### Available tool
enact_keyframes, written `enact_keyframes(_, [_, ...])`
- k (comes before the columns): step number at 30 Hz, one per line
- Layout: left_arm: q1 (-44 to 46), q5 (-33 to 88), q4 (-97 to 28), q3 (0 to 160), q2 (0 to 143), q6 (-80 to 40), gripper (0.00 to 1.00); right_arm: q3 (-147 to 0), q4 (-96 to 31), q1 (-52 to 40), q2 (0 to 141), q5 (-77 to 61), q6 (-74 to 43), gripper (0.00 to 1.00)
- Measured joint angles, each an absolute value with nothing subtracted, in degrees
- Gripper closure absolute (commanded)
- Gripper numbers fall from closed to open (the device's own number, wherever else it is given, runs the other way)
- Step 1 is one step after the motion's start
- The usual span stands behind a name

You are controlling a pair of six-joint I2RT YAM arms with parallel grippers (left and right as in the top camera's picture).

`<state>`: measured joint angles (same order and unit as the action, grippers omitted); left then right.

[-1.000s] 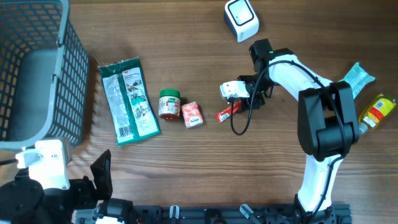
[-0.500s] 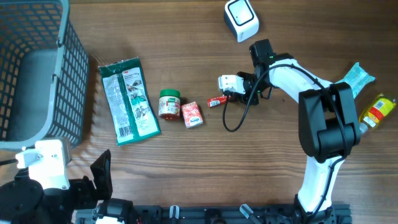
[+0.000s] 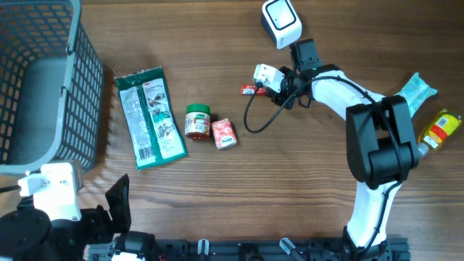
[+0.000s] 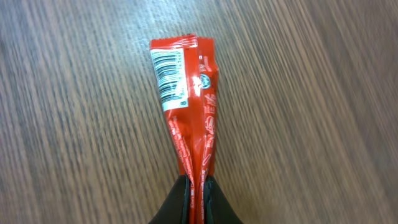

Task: Scan the item barcode
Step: 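Lift the sachet up toward the white scanner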

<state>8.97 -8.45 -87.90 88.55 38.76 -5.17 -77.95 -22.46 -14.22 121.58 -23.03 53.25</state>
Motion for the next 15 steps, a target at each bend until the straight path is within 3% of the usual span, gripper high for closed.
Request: enact_keyframes(15, [9.0,-8.4,-87.9,88.6,38.8,-5.2,0.0,-78.7,-45.6,-14.7,93.2,-27.0,44.9,0.96])
